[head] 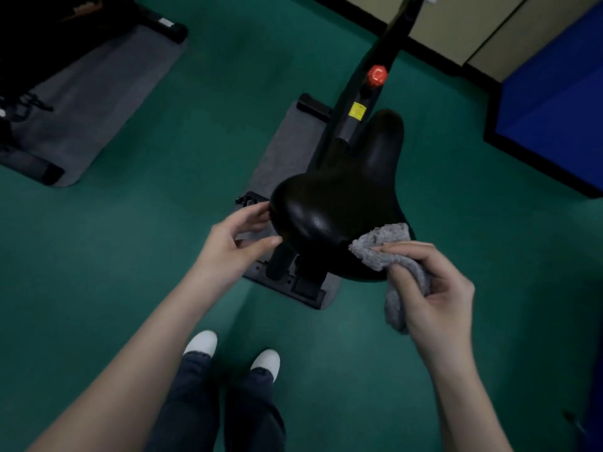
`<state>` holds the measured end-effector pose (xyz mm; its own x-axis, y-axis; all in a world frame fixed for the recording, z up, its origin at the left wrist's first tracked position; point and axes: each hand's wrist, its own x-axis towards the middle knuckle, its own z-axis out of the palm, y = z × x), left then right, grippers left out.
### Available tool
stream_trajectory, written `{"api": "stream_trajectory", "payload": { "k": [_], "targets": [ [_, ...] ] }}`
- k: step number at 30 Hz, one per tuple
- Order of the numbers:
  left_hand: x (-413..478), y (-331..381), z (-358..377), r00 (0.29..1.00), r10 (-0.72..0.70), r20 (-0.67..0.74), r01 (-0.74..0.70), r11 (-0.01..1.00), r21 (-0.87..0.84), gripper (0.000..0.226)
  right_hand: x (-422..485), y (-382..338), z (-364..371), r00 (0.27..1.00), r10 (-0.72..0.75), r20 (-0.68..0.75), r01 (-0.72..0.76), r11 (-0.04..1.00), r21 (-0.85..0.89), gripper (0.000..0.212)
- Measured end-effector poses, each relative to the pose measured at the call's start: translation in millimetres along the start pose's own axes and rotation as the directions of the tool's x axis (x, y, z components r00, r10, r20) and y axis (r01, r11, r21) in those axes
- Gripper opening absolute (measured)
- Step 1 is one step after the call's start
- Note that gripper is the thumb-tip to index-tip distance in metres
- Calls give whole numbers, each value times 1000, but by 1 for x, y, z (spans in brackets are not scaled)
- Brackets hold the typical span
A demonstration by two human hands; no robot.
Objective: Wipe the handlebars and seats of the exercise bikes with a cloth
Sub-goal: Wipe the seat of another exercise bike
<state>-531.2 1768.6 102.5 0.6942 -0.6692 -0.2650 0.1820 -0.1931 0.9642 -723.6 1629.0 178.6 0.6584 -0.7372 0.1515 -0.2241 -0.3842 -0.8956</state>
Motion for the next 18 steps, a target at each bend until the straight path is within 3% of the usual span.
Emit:
{"api": "stream_trajectory", "payload": {
  "k": [5,14,18],
  "targets": [
    [-4,30,-9,999,-26,45,18,983,181,46,-9,-22,5,965,186,-183,-157,974,161,33],
    [-22,91,-45,979,1,206,-78,928,365,29,-7,-85,14,947,184,-263,-142,975,173,22],
    [-32,113,-55,948,44,314,-197,857,476,31,-28,-117,10,916,210,-343,-153,971,184,20]
  ]
}}
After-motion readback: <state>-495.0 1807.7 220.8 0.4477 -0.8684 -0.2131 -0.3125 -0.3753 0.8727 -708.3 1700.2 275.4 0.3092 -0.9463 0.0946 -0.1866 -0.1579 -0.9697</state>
